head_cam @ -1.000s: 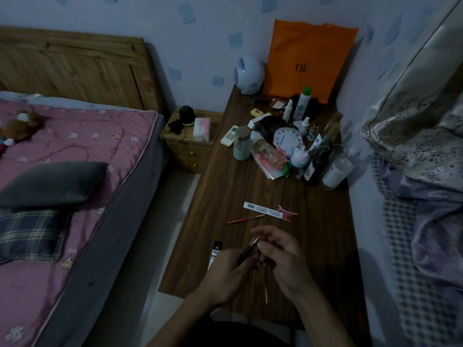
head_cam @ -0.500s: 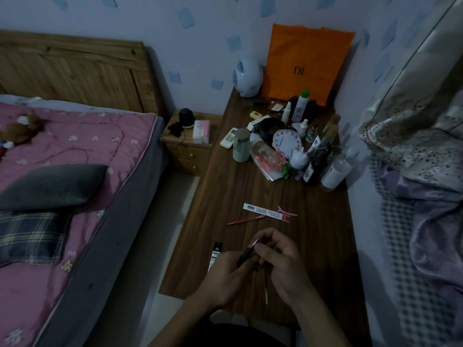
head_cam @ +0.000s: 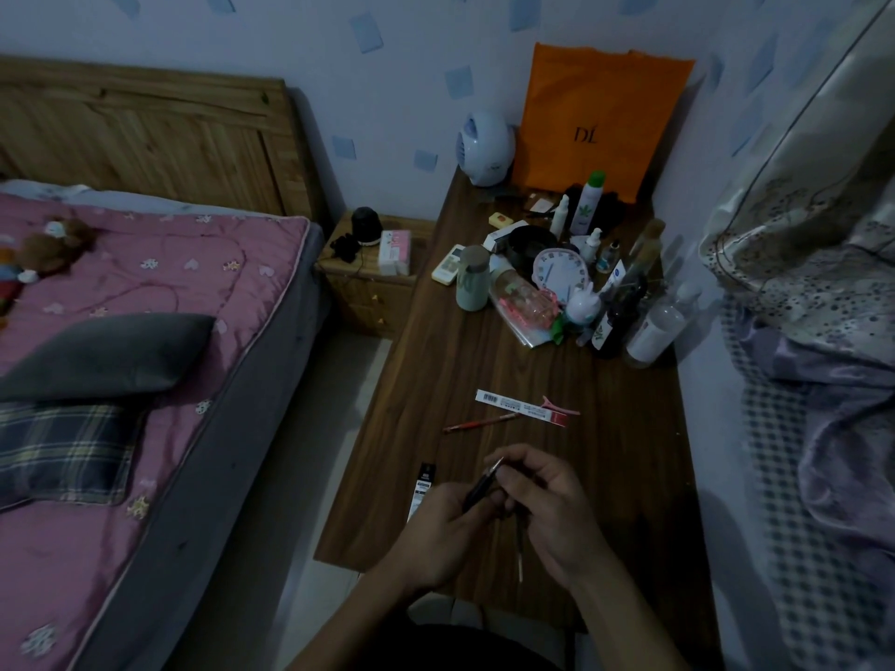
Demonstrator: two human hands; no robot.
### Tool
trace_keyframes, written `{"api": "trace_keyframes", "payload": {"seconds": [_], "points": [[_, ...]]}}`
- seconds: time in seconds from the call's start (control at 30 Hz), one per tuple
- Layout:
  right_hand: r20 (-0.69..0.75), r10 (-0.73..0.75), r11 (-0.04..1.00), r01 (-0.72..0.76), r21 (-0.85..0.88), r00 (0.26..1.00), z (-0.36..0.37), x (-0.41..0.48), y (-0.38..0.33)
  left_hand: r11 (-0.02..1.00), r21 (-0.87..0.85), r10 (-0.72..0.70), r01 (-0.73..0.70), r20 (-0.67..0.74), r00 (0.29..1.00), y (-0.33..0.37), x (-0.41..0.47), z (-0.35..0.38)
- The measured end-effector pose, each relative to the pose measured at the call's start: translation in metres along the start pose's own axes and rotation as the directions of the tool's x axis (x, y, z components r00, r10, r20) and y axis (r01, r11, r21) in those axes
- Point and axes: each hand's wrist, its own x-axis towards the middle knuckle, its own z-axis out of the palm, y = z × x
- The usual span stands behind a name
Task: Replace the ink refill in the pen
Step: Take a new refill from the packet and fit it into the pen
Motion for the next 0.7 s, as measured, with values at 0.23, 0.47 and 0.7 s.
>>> {"api": "trace_keyframes", "payload": {"seconds": [0.23, 0.47, 0.7], "points": [[0.006, 0.029, 1.000, -0.029, -0.001, 1.000, -0.0012, -0.0007, -0.0014, 0.999, -0.048, -0.010, 0.013, 0.067, 0.998, -0.0007, 0.0019, -0.0010], [-0.070, -0.054, 0.996, 0.049, -0.069, 0.996, -0.0007, -0.0002, 0.0010, 0.999, -0.034, -0.030, 0.033, 0.080, 0.996, -0.0016, 0.0039, 0.0026], [-0.106, -0.114, 0.993, 0.111, -0.032, 0.988, -0.0013, 0.0001, 0.0002, 1.000, -0.011, -0.012, 0.012, 0.049, 0.999, 0.0014, 0.0028, 0.0046]]}}
